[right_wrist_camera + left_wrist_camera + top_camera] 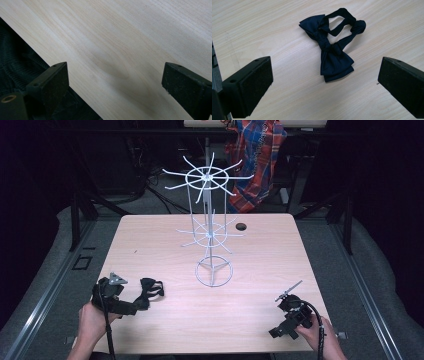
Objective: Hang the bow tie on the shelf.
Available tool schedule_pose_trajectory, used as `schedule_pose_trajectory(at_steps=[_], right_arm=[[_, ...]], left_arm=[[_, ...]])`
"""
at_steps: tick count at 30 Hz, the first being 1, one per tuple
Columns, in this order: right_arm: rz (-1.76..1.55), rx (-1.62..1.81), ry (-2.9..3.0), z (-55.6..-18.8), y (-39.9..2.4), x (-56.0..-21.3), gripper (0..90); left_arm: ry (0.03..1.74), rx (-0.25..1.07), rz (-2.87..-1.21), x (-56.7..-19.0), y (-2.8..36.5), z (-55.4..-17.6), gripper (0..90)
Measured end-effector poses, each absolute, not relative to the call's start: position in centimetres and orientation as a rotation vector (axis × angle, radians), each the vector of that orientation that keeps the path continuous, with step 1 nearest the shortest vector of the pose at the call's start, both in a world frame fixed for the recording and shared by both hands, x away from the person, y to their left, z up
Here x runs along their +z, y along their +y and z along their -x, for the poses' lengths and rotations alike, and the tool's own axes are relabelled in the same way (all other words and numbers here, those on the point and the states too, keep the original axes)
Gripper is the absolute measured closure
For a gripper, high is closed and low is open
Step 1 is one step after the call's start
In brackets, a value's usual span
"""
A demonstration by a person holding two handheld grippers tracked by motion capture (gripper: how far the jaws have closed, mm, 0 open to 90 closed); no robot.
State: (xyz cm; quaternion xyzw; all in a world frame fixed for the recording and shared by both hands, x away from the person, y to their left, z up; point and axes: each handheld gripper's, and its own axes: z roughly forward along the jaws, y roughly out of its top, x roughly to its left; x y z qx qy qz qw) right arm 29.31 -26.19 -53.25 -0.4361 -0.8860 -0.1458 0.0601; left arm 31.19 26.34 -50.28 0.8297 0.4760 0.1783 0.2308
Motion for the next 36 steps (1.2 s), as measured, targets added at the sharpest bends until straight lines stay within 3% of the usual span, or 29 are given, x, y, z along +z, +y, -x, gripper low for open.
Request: schedule_pose_trajectory(at_steps=[36], right_arm=[[1.332,-0.437,-2.678,-29.1,-26.0,-53.3,7.2]], left_arm=[[1.207,0.468,-2.327,-50.6,23.5,-32.3,0.2]])
